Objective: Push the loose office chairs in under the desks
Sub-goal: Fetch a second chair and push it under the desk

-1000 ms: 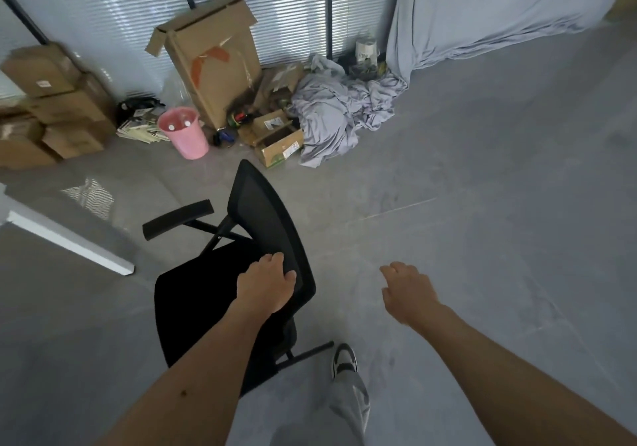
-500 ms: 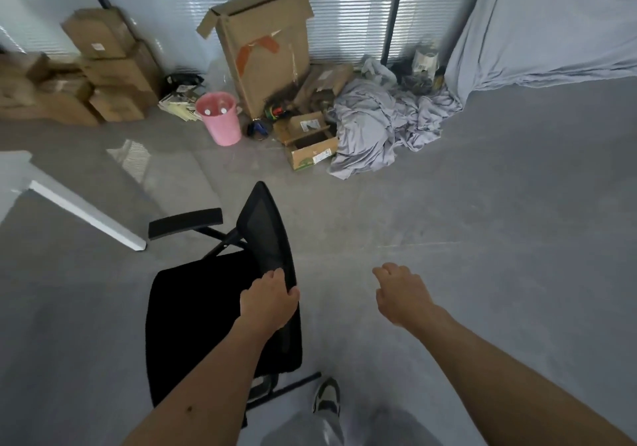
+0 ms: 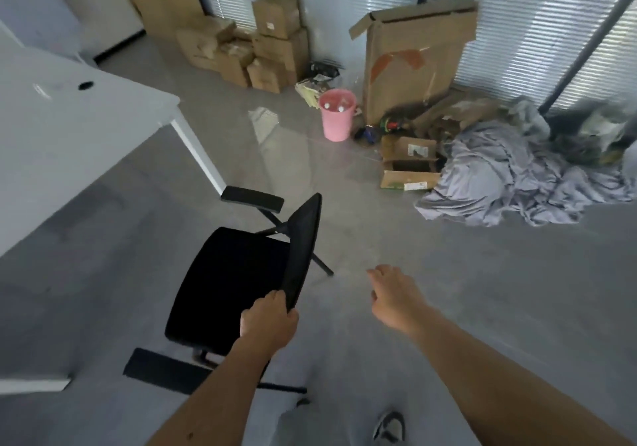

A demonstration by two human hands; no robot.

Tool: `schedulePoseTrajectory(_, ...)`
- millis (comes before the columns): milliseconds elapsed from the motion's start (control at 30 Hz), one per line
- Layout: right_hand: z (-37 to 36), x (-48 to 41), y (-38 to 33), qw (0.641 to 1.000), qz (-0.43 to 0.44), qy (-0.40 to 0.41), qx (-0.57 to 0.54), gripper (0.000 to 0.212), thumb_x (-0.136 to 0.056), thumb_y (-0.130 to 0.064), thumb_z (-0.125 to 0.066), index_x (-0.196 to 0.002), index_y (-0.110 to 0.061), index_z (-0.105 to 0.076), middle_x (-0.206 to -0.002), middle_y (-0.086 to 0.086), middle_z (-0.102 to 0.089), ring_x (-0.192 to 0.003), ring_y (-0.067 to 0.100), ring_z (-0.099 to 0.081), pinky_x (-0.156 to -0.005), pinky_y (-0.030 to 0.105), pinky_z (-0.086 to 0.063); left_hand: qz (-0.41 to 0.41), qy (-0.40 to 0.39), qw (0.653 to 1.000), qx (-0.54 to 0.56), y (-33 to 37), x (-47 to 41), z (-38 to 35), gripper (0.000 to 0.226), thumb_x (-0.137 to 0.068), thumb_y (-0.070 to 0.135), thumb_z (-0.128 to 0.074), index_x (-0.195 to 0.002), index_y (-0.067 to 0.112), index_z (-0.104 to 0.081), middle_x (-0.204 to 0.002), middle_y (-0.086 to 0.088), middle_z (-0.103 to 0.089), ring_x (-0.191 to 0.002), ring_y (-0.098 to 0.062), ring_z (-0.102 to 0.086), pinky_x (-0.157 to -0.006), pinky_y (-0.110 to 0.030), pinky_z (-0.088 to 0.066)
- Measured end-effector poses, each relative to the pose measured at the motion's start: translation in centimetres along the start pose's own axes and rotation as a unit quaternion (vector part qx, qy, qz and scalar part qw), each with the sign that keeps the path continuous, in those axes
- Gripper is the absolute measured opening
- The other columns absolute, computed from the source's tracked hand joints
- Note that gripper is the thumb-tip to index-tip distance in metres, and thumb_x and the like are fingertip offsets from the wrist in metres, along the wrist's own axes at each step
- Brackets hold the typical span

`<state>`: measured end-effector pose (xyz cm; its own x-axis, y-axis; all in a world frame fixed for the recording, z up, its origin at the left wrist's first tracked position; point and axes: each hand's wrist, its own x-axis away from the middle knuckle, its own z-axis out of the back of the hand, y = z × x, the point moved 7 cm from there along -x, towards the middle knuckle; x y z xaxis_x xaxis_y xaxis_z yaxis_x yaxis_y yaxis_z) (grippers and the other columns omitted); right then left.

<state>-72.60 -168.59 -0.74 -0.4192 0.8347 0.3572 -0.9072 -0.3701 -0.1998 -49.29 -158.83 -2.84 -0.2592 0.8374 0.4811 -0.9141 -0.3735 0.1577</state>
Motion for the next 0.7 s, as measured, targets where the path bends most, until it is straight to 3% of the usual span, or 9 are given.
schedulePoseTrajectory(200,0.8,-3.5,-0.1,0.995,0.091,-0.012,0.030,0.041,-0.091,-0.019,-0.048,-0.132,-0.016,-0.047,-0.128,0.009,-0.052,-0.114,0.033,-0.050,-0.089,0.042,-0.045,0.076,-0.015,0.997,0.013,1.1,0.2,-1.5,0.049,-0.100,0.042,-0.037,-0.138,0.011,-0.040,-0.138,-0.007,-0.051,-0.119,-0.029,-0.054,-0.094,-0.045,-0.048)
schedulePoseTrajectory(367,1.8,-8.0,-1.3,0.989,0.142,-0.016,0.049,0.031,-0.092,-0.019,-0.047,-0.123,-0.016,-0.049,-0.123,0.008,-0.052,-0.109,0.031,-0.050,-0.086,0.042,-0.044,0.141,0.025,0.983,0.112,0.9,-0.8,-3.4,0.039,-0.101,0.033,-0.042,-0.132,0.009,-0.044,-0.128,-0.011,-0.059,-0.115,-0.028,-0.060,-0.094,-0.042,-0.052)
schedulePoseTrajectory(533,2.3,-11.6,-3.4,0.975,0.202,-0.033,0.090,0.041,-0.092,-0.019,-0.049,-0.133,-0.015,-0.047,-0.130,0.008,-0.052,-0.116,0.031,-0.049,-0.091,0.042,-0.045,0.178,0.056,0.963,0.196,0.1,-1.3,-3.8,0.038,-0.098,0.027,-0.047,-0.132,0.011,-0.050,-0.121,-0.009,-0.065,-0.109,-0.028,-0.063,-0.090,-0.042,-0.055)
schedulePoseTrajectory(633,4.1,-13.5,-5.2,0.968,0.234,-0.018,0.086,0.047,-0.092,-0.020,-0.053,-0.138,-0.014,-0.044,-0.135,0.008,-0.050,-0.121,0.030,-0.047,-0.095,0.043,-0.046,0.190,0.070,0.960,0.192,0.3,-1.2,-3.4,0.033,-0.095,0.027,-0.048,-0.127,0.015,-0.052,-0.117,-0.006,-0.066,-0.105,-0.027,-0.064,-0.088,-0.043,-0.055)
schedulePoseTrajectory(667,4.7,-15.4,-8.2,0.941,0.318,-0.026,0.114,0.049,-0.091,-0.020,-0.054,-0.139,-0.014,-0.042,-0.136,0.009,-0.049,-0.123,0.031,-0.047,-0.096,0.044,-0.045,0.256,0.095,0.932,0.237,0.1,-0.3,-3.6,0.034,-0.095,0.027,-0.048,-0.127,0.016,-0.052,-0.117,-0.006,-0.066,-0.104,-0.027,-0.064,-0.087,-0.043,-0.055)
schedulePoseTrajectory(700,4.9,-15.9,-8.8,0.931,0.344,-0.015,0.117,0.051,-0.090,-0.019,-0.056,-0.139,-0.013,-0.042,-0.137,0.009,-0.048,-0.124,0.031,-0.046,-0.098,0.044,-0.045,0.266,0.087,0.934,0.224,0.4,-0.1,-3.6,0.035,-0.095,0.027,-0.048,-0.128,0.017,-0.052,-0.118,-0.005,-0.066,-0.104,-0.027,-0.064,-0.087,-0.043,-0.055)
